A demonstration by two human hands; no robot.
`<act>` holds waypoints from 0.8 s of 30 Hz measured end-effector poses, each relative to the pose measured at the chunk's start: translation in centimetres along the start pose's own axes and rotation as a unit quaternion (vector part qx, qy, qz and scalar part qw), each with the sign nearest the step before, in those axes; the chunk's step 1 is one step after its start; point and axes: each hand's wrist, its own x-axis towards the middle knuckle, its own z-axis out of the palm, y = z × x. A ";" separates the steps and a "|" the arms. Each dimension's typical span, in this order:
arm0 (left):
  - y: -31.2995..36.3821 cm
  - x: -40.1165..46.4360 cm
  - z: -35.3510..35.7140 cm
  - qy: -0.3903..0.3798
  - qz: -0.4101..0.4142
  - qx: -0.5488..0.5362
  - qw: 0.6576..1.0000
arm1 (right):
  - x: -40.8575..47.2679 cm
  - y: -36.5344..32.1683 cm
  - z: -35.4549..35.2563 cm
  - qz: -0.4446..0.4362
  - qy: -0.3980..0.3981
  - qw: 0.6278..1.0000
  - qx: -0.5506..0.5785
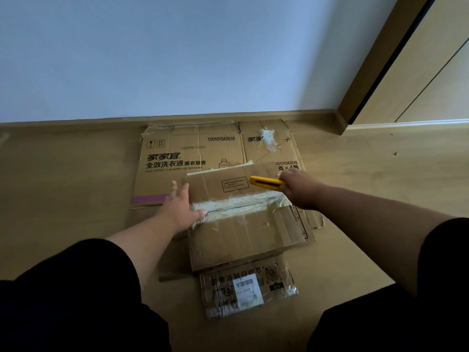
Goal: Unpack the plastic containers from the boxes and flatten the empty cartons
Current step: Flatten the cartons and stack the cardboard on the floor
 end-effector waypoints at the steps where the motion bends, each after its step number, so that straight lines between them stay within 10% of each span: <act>1: -0.2 0.3 -0.1 -0.004 -0.011 -0.032 0.999 | 0.7 -0.2 0.2 -0.002 0.004 1.000 0.005; 9: -1.2 6.1 -3.2 -0.034 0.032 -0.097 0.994 | 7.2 1.6 1.0 -0.026 0.033 0.997 0.057; 17: 3.5 10.1 -1.0 0.013 0.230 0.133 0.964 | 7.1 8.4 7.1 0.292 0.133 0.920 0.223; 24: 5.5 11.2 0.5 -0.006 0.234 0.190 0.954 | 6.4 13.8 13.6 0.424 -0.020 0.875 0.235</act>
